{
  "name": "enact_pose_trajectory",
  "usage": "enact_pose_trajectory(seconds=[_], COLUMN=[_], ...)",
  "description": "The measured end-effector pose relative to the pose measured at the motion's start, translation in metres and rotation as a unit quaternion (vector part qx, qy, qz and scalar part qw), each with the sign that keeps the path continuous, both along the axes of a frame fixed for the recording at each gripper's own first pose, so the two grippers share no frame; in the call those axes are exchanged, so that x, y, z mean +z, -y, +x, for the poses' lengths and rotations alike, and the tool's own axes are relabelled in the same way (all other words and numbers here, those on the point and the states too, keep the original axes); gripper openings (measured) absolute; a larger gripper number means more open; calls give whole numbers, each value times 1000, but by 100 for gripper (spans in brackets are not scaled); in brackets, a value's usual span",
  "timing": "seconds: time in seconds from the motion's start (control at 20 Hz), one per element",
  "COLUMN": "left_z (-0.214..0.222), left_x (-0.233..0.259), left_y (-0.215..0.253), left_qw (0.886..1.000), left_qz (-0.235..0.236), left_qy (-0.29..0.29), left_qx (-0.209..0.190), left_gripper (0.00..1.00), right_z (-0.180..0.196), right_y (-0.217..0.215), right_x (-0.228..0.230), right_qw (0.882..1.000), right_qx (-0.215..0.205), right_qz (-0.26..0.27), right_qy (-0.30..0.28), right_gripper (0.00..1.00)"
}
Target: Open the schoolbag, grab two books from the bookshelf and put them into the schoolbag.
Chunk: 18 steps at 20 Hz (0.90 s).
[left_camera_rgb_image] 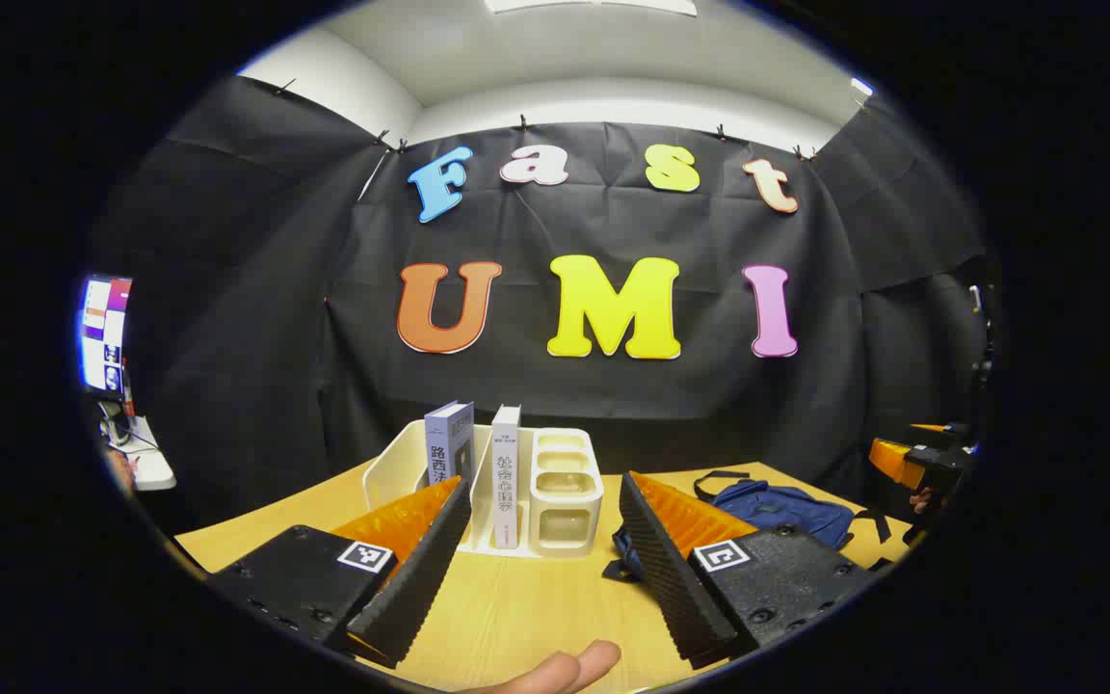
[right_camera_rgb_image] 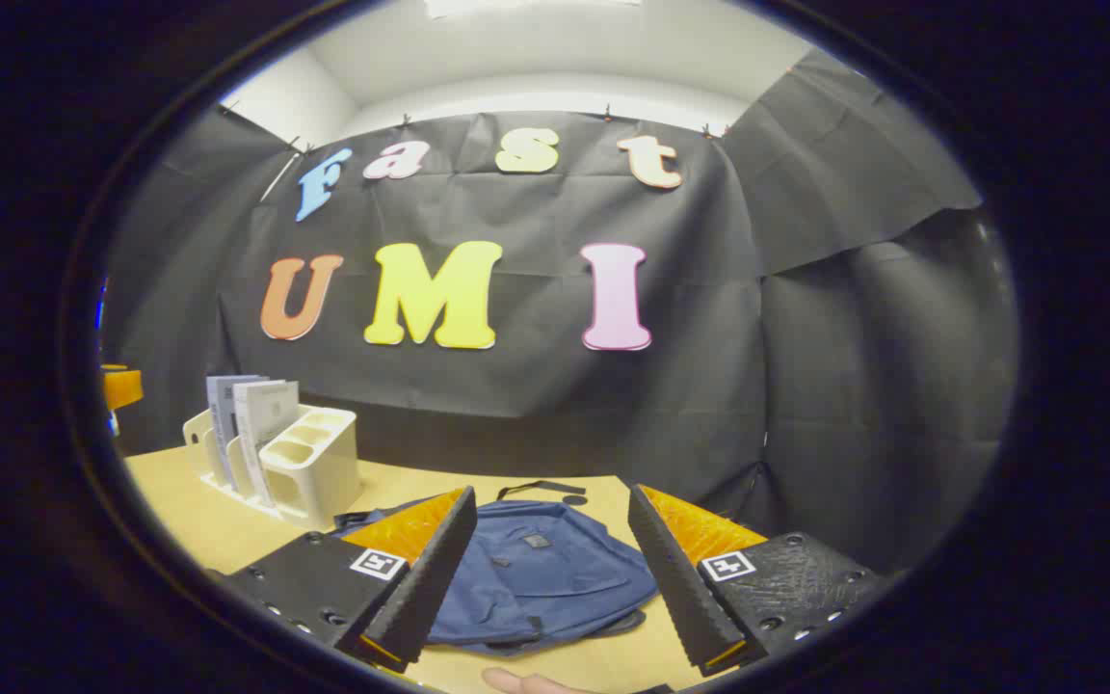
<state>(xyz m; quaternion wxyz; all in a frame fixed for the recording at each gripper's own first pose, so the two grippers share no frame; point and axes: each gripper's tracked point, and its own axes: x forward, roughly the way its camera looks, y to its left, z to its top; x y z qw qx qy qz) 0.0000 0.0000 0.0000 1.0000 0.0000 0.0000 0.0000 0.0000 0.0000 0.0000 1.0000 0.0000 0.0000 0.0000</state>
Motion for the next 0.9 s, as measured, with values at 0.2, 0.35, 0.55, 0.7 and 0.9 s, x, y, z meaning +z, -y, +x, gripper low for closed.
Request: enact_pose_trajectory(seconds=[0.2, 0.35, 0.55, 0.7, 0.9], left_z=[-9, -10, -16, -16, -15], left_x=[-1, -6, -1, -1, 0], left_y=[-15, -26, -43, -44, -44], left_qw=[1000, 1000, 999, 999, 999], left_qz=[9, 14, 30, 29, 35], left_qy=[-15, -28, -18, -18, -12], left_qx=[-5, -4, 10, 10, 8], left_gripper=[97, 98, 97, 97, 97], right_z=[-44, -64, -74, -77, -79], right_y=[-38, -46, -55, -66, -77], right_x=[-3, -3, -3, -5, -4], right_qw=[1000, 1000, 1000, 999, 999], right_qx=[3, -3, -1, 7, 16], right_qz=[2, 1, -6, -23, -39], right_qy=[-22, -19, -21, -25, -27], right_gripper=[95, 95, 95, 95, 95])
